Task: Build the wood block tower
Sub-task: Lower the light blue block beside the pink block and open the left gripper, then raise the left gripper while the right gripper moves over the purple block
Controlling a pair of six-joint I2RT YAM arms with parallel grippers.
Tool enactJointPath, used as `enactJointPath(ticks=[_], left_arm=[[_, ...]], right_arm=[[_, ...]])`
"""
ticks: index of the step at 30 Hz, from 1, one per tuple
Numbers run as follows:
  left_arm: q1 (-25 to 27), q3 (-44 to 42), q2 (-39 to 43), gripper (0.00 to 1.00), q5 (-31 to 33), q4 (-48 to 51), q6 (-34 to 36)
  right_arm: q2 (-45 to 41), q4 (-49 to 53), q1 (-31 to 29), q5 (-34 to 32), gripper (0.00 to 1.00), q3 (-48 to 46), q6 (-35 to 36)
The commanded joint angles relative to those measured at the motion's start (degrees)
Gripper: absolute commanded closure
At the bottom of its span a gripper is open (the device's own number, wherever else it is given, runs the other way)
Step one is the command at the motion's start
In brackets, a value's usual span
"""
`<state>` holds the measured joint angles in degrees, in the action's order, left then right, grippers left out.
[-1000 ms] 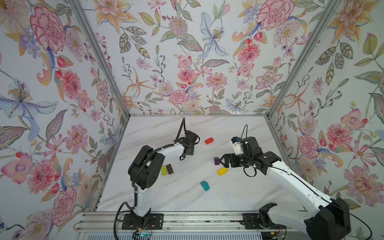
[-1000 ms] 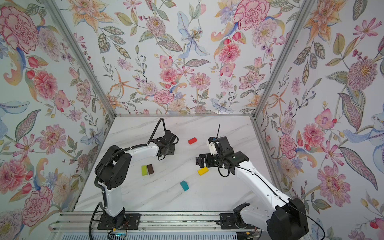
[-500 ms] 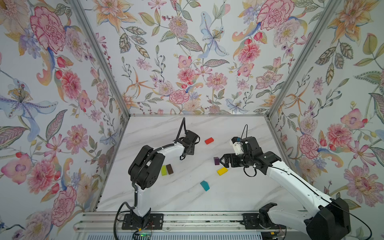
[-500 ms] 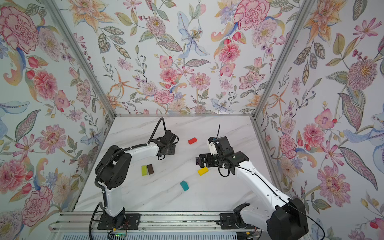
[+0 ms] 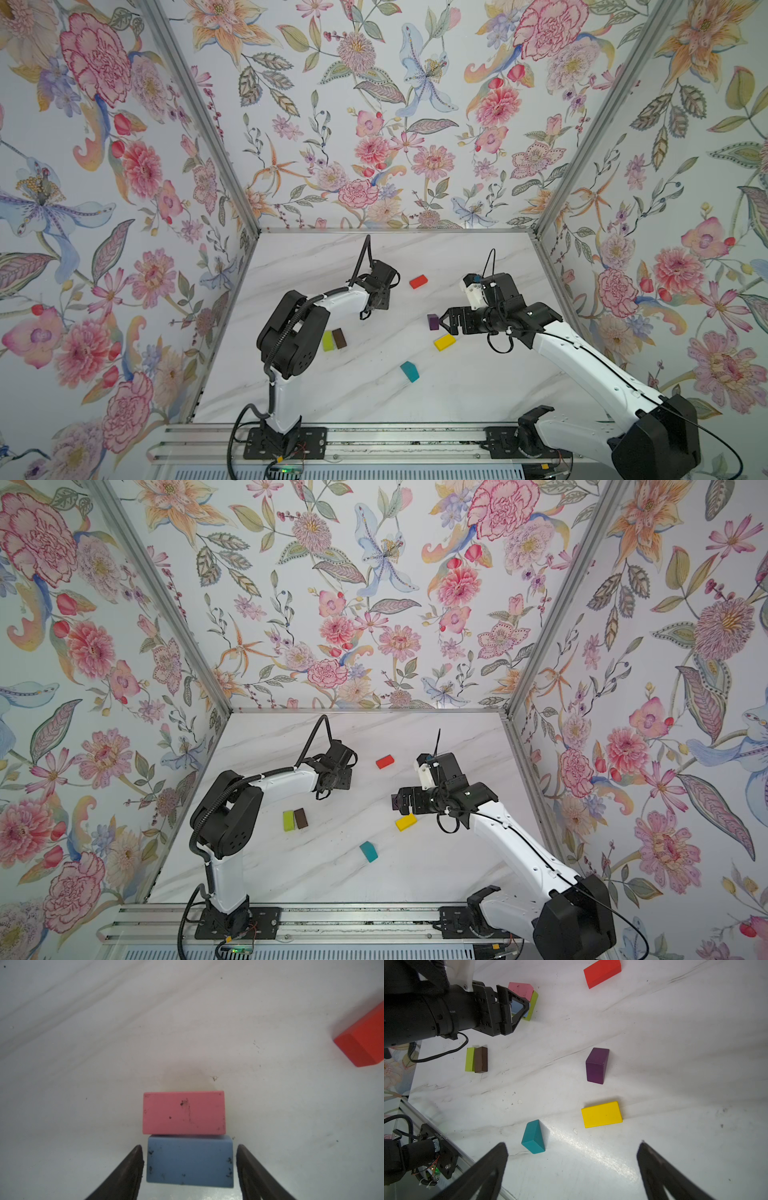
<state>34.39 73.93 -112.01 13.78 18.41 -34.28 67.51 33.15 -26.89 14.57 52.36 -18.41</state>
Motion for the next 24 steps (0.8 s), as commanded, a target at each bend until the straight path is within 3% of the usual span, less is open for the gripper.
enactJointPath(ticks=[1, 9, 18, 24], left_arm=[[-0.12, 0.98, 4.79, 0.27, 1.71, 2.42, 0.93], [0.00, -4.27, 15.89, 0.26, 5.12, 4.03, 1.28], [0.02, -21.05, 36.14, 0.21, 5.72, -1.31, 0.86], [-0.03, -30.90, 45.51, 0.05, 3.14, -4.56, 1.00]], right_arm=[[0.21, -0.10, 0.20, -0.02, 0.01, -0.87, 0.20], [0.43, 0.03, 0.30, -0.50, 0.01, -0.99, -0.04], [3.86, 0.15, -2.34, -4.45, 0.01, 0.72, -2.20], [9.86, 0.12, -7.73, -8.67, 0.01, 4.90, -4.10]])
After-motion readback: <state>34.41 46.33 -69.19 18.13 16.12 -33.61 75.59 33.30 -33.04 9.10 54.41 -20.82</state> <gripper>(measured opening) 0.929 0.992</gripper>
